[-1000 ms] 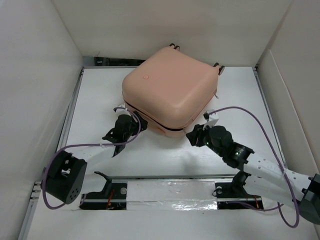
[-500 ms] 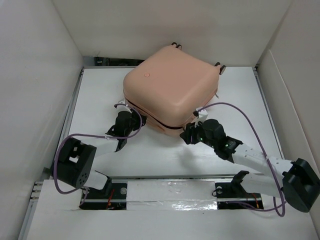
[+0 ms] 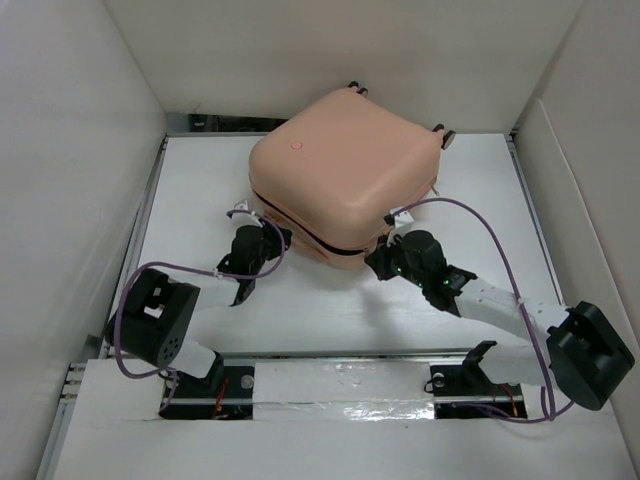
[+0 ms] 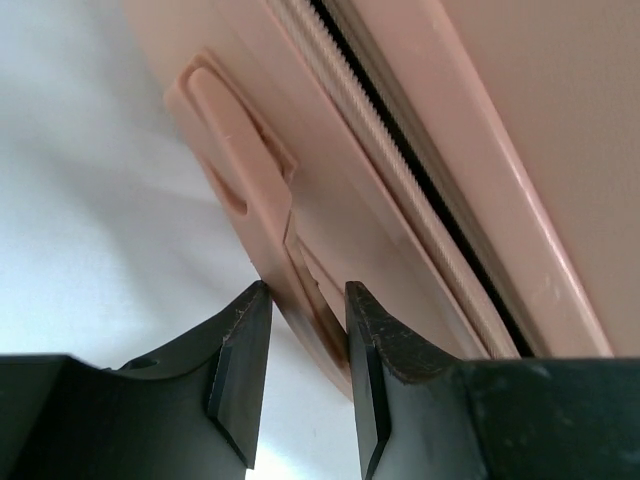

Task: Pack the luggage

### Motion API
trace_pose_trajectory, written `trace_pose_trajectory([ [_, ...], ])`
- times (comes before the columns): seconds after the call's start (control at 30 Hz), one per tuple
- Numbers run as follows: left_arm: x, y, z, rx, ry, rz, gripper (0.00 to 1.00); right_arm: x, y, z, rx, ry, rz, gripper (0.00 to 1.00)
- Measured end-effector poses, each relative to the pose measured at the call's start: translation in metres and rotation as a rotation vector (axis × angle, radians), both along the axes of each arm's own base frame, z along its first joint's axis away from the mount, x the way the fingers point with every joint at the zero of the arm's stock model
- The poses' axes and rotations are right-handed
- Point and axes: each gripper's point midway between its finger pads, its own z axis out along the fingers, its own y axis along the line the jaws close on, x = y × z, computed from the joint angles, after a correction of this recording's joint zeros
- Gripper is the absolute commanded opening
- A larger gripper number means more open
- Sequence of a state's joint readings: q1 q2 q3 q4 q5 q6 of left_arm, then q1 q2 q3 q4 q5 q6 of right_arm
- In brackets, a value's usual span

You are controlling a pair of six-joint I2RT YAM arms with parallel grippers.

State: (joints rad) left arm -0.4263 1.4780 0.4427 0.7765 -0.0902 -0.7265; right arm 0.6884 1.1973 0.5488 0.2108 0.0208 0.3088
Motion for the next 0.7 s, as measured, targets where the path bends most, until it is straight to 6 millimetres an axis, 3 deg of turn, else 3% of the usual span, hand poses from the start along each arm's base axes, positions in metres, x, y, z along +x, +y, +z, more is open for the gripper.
trace_pose_trajectory([
  [0.17, -0.04, -0.008, 0.0, -0.023, -0.033, -0.028, 0.0, -0.007, -0.012, 0.002, -0.022, 0.017, -0.013, 0.0],
  [0.33, -0.087, -0.018, -0.002, -0.055, -0.041, -0.056, 0.0, -0.038, -0.016, 0.001, -0.022, 0.028, 0.021, 0.0],
  [0.53, -0.104, -0.013, -0.002, -0.019, -0.051, 0.02, 0.0, -0.084, 0.015, -0.004, -0.016, 0.041, 0.121, 0.0],
  [0.7, -0.122, -0.033, -0.002, 0.002, -0.063, 0.006, 0.0, -0.082, -0.013, -0.004, -0.047, 0.073, 0.101, 0.0],
])
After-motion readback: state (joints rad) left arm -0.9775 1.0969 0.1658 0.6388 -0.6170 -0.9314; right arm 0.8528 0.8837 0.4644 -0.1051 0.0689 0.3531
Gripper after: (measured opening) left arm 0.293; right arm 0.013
